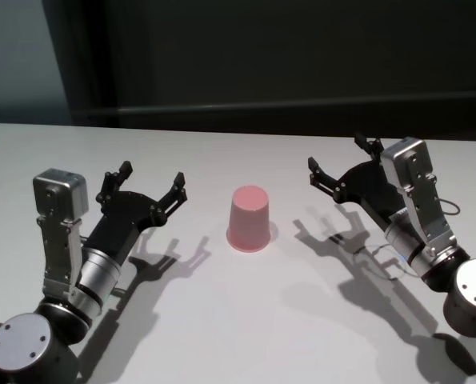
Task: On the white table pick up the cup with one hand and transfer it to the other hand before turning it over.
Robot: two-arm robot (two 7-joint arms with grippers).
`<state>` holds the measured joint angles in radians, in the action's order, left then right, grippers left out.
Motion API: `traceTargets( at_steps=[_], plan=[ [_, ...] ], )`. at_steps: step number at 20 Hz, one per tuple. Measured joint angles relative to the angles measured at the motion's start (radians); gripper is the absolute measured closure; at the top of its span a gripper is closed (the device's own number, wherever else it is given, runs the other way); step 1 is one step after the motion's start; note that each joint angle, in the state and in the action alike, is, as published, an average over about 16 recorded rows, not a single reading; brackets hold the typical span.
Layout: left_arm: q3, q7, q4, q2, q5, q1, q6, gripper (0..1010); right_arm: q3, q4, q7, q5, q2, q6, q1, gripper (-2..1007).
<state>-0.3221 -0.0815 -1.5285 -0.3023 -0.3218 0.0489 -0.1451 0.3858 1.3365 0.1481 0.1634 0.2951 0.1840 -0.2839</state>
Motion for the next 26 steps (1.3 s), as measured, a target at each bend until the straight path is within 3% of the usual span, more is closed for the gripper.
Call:
traceTargets(
  at_steps=[14, 26],
  plan=[
    [0.0, 0.0, 0.0, 0.0, 0.0, 0.0, 0.0, 9, -0.048, 0.085, -0.089, -0.08, 0.008, 0.012, 0.114, 3],
    [0.0, 0.0, 0.0, 0.0, 0.0, 0.0, 0.0, 10, -0.061, 0.104, -0.106, -0.118, -0.022, 0.024, 0.166, 3]
  ],
)
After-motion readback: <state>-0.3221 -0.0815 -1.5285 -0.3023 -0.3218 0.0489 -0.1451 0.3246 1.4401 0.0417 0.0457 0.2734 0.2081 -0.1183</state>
